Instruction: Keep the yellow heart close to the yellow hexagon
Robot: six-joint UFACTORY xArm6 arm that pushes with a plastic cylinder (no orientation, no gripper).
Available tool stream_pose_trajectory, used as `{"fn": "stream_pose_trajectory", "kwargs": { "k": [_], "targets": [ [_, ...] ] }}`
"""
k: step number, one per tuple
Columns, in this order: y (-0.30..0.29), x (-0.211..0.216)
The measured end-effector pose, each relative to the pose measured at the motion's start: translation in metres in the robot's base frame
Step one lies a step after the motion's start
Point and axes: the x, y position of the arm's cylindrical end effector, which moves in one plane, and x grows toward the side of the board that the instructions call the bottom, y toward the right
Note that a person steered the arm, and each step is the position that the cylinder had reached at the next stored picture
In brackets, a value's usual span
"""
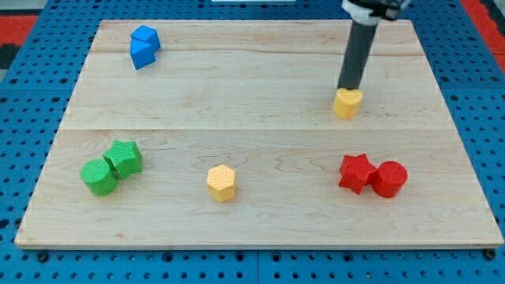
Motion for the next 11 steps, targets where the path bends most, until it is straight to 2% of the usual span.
{"fn": "stream_pose_trajectory", "kwargs": {
  "k": [1,3,4,5,6,7,8,9,10,11],
  "targets": [
    [0.000,0.051],
    [0.051,0.088],
    [0.023,0.091],
    [-0.039,0.073],
    [-0.072,0.056],
    [-0.106,0.075],
    [-0.087,0.052],
    [-0.043,0.057],
    [-0.049,0.082],
    [-0.098,0.082]
  ]
}}
